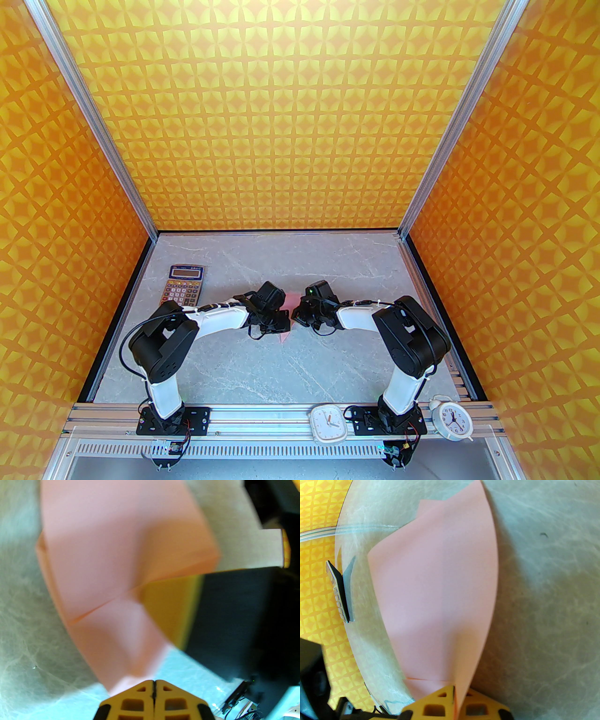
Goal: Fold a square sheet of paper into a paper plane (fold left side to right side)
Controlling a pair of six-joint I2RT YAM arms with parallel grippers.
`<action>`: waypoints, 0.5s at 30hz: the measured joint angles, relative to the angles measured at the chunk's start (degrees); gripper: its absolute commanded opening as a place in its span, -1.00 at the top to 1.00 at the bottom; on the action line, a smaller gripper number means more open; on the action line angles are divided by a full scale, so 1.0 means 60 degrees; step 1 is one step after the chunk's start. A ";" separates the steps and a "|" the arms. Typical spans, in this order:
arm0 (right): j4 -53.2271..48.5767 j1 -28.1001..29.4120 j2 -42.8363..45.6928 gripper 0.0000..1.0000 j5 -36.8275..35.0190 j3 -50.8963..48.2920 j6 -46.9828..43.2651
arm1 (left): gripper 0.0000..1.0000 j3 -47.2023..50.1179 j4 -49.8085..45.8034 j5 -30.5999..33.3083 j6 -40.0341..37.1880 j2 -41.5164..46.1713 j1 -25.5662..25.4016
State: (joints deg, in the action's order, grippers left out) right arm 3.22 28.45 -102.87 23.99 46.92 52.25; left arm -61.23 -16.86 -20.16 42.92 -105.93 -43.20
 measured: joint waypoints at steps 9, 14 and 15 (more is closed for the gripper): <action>-0.0036 0.0007 0.0000 1.00 0.0004 0.0000 0.0000 | 0.96 0.0244 0.0000 0.0481 0.0022 -0.0044 -0.0470; -0.0033 0.0007 0.0004 1.00 0.0000 -0.0004 0.0004 | 0.96 0.0240 -0.0004 0.0900 -0.0018 -0.0011 -0.0688; -0.0036 0.0007 0.0004 1.00 0.0004 -0.0004 0.0000 | 0.96 0.0240 -0.0004 0.0980 -0.0018 0.0004 -0.0739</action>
State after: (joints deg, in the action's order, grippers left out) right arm 3.01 28.49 -102.85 24.01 46.89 52.25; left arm -59.79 -16.88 -14.28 42.81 -105.91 -47.64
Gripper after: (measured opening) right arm 0.031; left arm 0.028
